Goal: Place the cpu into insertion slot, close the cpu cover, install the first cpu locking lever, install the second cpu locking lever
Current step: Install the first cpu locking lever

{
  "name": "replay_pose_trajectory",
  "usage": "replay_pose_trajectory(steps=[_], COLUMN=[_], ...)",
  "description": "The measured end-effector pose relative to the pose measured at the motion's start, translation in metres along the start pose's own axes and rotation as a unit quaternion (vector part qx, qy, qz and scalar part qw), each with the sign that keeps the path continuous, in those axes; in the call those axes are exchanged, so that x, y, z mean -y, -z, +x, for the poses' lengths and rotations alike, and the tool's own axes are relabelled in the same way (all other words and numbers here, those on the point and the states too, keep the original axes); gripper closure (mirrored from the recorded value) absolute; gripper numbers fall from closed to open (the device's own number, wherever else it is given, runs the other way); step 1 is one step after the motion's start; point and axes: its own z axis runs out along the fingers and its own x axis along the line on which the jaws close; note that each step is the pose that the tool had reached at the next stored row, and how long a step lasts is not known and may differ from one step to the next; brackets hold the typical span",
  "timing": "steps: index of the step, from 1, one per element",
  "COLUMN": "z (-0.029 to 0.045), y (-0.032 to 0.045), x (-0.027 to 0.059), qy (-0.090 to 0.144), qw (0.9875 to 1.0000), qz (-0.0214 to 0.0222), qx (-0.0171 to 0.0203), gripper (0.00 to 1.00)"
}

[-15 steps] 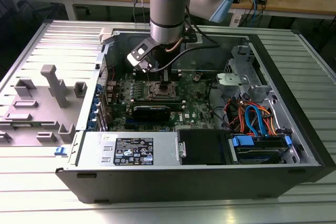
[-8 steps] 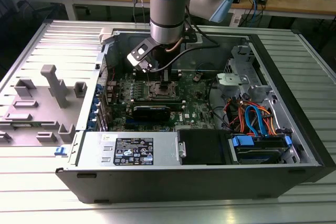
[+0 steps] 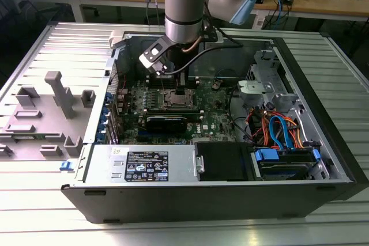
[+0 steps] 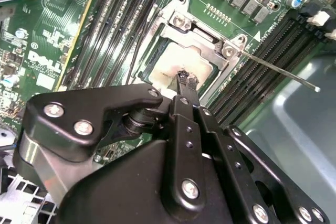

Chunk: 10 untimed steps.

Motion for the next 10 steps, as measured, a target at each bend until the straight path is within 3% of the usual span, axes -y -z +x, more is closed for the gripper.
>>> replay_pose_trajectory(steps=[6,9,10], z=[0.0003,0.0003,0.0003], y=[0.0148,0.0149,0.0149], x=[-0.0002,-0.0002,-0.0002], qy=[0.003,0.039,0.057], qw=[1.0,0.9992,0.9984], qz=[-0.0001,0.0006,0.0009], qx=[-0.0001,-0.0006,-0.0008], gripper=[0.89,0.89,0.89])
